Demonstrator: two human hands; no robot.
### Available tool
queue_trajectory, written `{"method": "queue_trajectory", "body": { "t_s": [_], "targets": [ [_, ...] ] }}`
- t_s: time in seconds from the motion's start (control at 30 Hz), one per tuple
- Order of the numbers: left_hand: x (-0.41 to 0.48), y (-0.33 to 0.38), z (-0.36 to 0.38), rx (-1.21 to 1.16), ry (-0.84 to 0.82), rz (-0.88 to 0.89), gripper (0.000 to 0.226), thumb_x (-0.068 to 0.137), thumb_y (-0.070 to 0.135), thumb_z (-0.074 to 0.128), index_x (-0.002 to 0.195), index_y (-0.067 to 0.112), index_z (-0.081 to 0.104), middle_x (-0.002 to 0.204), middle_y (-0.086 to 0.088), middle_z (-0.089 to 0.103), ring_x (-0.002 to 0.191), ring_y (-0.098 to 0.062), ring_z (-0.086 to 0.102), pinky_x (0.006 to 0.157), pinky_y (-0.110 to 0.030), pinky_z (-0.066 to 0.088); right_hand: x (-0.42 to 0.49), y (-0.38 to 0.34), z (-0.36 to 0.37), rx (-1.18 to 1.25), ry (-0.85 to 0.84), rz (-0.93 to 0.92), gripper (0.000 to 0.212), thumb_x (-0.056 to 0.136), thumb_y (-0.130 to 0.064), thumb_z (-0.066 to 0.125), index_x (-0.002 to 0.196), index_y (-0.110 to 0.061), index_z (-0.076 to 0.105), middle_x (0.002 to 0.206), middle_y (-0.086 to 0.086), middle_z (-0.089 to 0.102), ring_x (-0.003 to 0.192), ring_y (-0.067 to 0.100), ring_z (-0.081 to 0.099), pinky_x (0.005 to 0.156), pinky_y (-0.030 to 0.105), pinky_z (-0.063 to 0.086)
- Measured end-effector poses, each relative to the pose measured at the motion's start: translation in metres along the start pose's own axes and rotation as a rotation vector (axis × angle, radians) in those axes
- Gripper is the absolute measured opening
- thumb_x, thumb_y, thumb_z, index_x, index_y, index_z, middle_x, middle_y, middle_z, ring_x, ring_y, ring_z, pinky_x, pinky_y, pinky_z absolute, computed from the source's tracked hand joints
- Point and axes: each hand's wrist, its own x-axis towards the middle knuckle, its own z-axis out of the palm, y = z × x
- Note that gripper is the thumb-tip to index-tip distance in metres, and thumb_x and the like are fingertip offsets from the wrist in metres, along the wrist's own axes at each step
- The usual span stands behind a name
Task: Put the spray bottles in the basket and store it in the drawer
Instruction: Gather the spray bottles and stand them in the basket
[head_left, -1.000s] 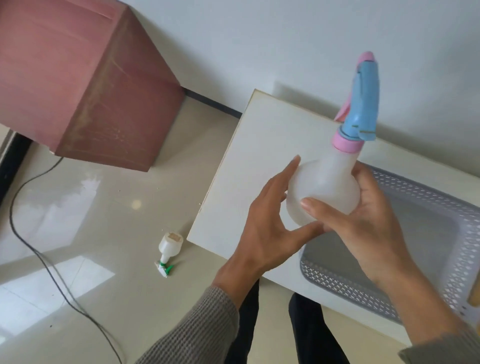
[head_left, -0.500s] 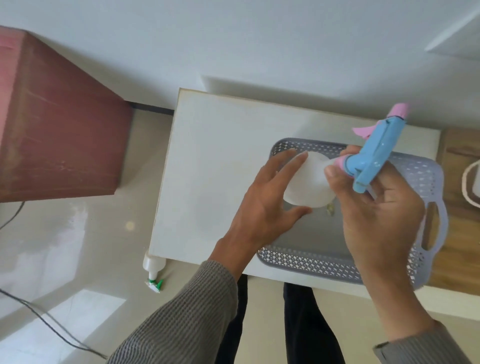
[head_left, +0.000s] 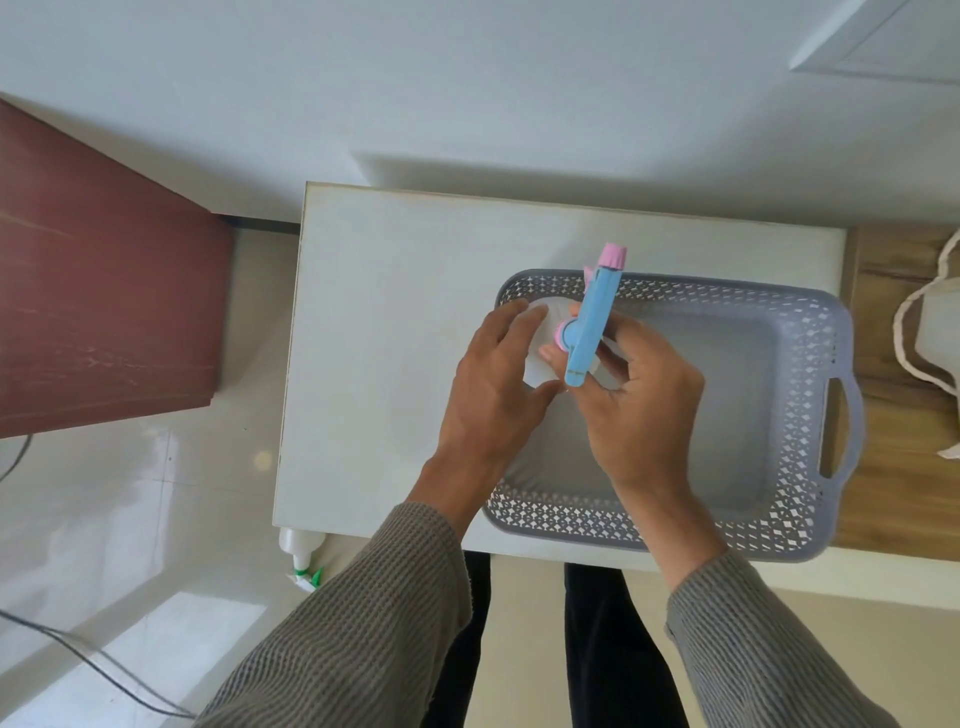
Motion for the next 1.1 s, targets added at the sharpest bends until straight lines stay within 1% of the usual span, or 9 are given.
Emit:
{"method": "queue_trajectory", "body": {
  "t_s": [0.27,0.47,0.57,0.63,0.7,0.77,0.87,0.97,1.1],
  "targets": [
    [-0.001,-0.001,0.002,0.038,0.0,-0.015,0.063,0.075,0.014,0.084,0.132,0.002,0.059,0.137,-0.014,0.058,0.124,-0.027,0.058,0.095,-0.041,0.053,-0.004,0.009,0.004,-0.026,0.005,-0.027,0.032,0.084,-0.02,0.082,0.114,-0.016,0.071,0.113,-0.036,0.056,0.099,0.007,0.07,0.086,0.029,0.059],
    [-0.005,-0.002,0.003,0.063,-0.035,0.008,0.065,0.077,0.011,0.082,0.135,0.001,0.055,0.141,-0.017,0.054,0.129,-0.03,0.054,0.096,-0.045,0.053,-0.004,0.01,0.002,-0.062,-0.025,-0.016,0.035,0.082,-0.015,0.083,0.115,-0.015,0.07,0.115,-0.03,0.059,0.102,0.01,0.07,0.088,0.034,0.059],
    [-0.008,0.001,0.004,0.027,-0.038,0.022,0.073,0.077,0.009,0.082,0.141,0.001,0.049,0.148,-0.017,0.047,0.136,-0.028,0.048,0.097,-0.044,0.053,-0.005,0.012,-0.006,-0.109,-0.079,0.0,0.051,0.078,-0.027,0.085,0.123,-0.014,0.066,0.124,-0.013,0.065,0.111,0.01,0.065,0.097,0.025,0.053],
    [-0.017,0.003,0.003,0.005,0.008,0.032,0.08,0.076,0.011,0.084,0.144,0.003,0.045,0.151,-0.016,0.042,0.139,-0.023,0.044,0.101,-0.032,0.052,-0.008,0.015,-0.017,-0.162,-0.124,0.042,0.074,0.074,-0.039,0.087,0.137,-0.014,0.056,0.136,-0.003,0.06,0.126,0.013,0.056,0.104,0.013,0.041],
    [-0.032,0.006,-0.001,0.045,0.094,0.048,0.085,0.076,0.022,0.084,0.148,0.006,0.041,0.153,-0.013,0.039,0.139,-0.01,0.038,0.104,-0.006,0.036,-0.012,0.019,-0.032,-0.276,-0.149,0.071,0.091,0.071,-0.059,0.078,0.145,-0.017,0.045,0.147,-0.001,0.05,0.139,0.014,0.042,0.105,0.01,0.033],
    [-0.05,0.011,-0.001,0.099,0.159,0.035,0.087,0.075,0.027,0.084,0.149,0.01,0.04,0.153,-0.011,0.039,0.138,0.002,0.031,0.101,0.004,0.024,-0.019,0.026,-0.051,-0.394,-0.139,0.085,0.096,0.073,-0.07,0.067,0.148,-0.018,0.04,0.153,0.0,0.042,0.146,0.014,0.031,0.104,0.01,0.031],
    [-0.082,0.02,0.007,0.152,0.324,-0.032,0.067,0.084,0.03,0.076,0.142,0.009,0.05,0.142,-0.012,0.049,0.135,-0.018,0.04,0.109,-0.008,0.024,-0.03,0.038,-0.085,-0.499,-0.087,0.133,0.091,0.083,-0.073,0.054,0.15,-0.015,0.036,0.159,0.004,0.034,0.151,0.017,0.021,0.114,0.028,0.036],
    [-0.112,0.032,0.027,0.212,0.443,-0.084,0.043,0.09,0.031,0.064,0.124,0.006,0.06,0.12,-0.017,0.058,0.112,-0.036,0.052,0.106,-0.012,0.021,-0.04,0.052,-0.124,-0.61,-0.04,0.215,0.095,0.085,-0.078,0.041,0.155,-0.014,0.028,0.165,0.008,0.022,0.155,0.022,0.01,0.122,0.045,0.026],
    [-0.12,0.067,0.071,0.171,0.266,0.149,0.031,0.091,0.023,0.063,0.12,0.013,0.058,0.115,-0.016,0.059,0.109,-0.031,0.052,0.103,-0.026,0.033,-0.05,0.078,-0.178,-0.704,0.037,0.312,0.099,0.087,-0.079,0.033,0.159,-0.014,0.016,0.168,0.013,0.009,0.156,0.028,0.001,0.125,0.047,0.015]
  ]
}}
